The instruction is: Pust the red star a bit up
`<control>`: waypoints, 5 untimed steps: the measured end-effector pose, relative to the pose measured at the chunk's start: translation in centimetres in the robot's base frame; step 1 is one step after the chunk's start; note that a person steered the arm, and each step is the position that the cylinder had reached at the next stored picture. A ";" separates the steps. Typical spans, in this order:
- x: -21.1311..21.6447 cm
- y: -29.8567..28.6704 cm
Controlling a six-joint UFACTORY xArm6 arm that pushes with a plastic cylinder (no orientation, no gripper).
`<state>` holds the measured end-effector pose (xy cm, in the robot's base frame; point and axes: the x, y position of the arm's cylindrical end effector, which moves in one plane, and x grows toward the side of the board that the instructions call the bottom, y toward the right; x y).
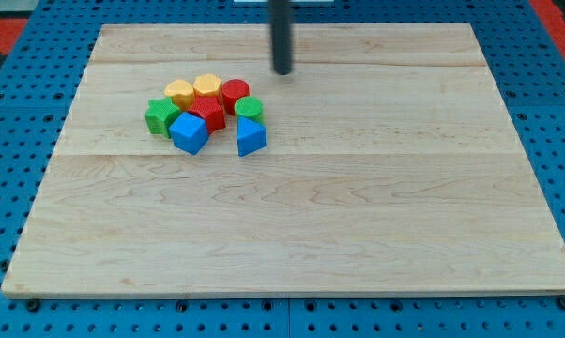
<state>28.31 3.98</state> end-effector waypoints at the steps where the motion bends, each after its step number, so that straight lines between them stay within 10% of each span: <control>1: 4.4 7.1; 3: 14.2 4.6; 5: 14.5 -6.4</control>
